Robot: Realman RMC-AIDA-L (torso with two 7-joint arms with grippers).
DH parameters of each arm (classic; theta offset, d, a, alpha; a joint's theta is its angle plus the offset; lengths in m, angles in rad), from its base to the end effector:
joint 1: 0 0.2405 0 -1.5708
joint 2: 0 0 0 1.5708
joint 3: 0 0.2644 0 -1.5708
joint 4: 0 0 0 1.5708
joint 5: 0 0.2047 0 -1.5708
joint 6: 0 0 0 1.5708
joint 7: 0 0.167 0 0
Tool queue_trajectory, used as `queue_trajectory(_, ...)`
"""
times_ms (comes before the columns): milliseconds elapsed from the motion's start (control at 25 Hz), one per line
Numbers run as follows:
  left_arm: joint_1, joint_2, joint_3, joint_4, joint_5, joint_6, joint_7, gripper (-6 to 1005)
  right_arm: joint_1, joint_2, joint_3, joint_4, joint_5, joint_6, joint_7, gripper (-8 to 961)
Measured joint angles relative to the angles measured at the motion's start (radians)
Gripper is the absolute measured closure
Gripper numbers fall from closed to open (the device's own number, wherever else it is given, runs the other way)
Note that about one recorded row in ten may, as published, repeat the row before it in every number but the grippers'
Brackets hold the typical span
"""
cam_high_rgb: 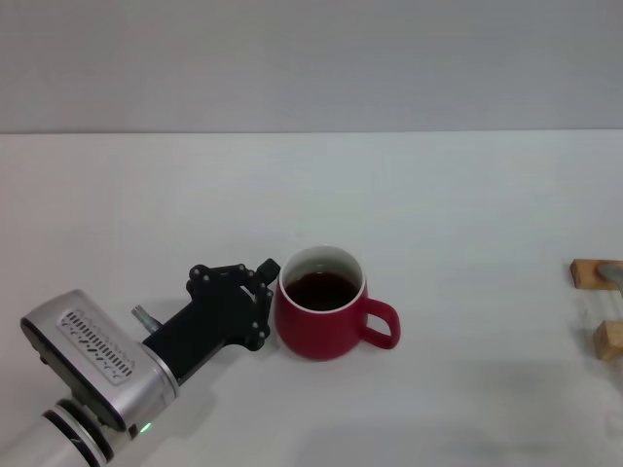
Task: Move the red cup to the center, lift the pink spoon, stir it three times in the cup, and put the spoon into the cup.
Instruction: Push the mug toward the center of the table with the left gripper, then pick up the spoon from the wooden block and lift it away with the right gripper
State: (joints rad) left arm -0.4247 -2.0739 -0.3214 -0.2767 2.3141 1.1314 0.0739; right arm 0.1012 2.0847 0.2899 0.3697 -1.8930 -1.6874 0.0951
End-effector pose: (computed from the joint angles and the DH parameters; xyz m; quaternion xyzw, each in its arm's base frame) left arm -0.2774 0.3015 -0.1150 -0.8691 -0.0626 -0.2384 0.4288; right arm 0.3114 0.2165 -0.0226 -0.6215 0.2161 0.4363 0.6138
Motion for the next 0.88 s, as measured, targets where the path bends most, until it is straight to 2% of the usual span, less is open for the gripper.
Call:
queue_trajectory(560, -0.006, -0.003, 0.028, -0.033, 0.001, -0.026, 0.005, 1001, -0.008, -0.001, -0.002, 0.0, 0.0, 0.002, 0.0, 238)
queue_trajectory(720, 0.031, 0.005, -0.039, -0.021, -0.007, -0.012, 0.008, 1001, -0.015, -0.002, -0.004, 0.0, 0.0, -0.003, 0.0, 238)
queue_trajectory(840, 0.071, 0.006, -0.125, -0.018, -0.008, 0.017, 0.009, 1001, -0.022, -0.001, -0.01, 0.0, 0.001, -0.009, 0.0, 238)
queue_trajectory(880, 0.071, 0.006, -0.125, -0.018, -0.008, 0.017, 0.009, 1001, -0.025, -0.001, -0.016, 0.0, 0.002, -0.01, 0.0, 238)
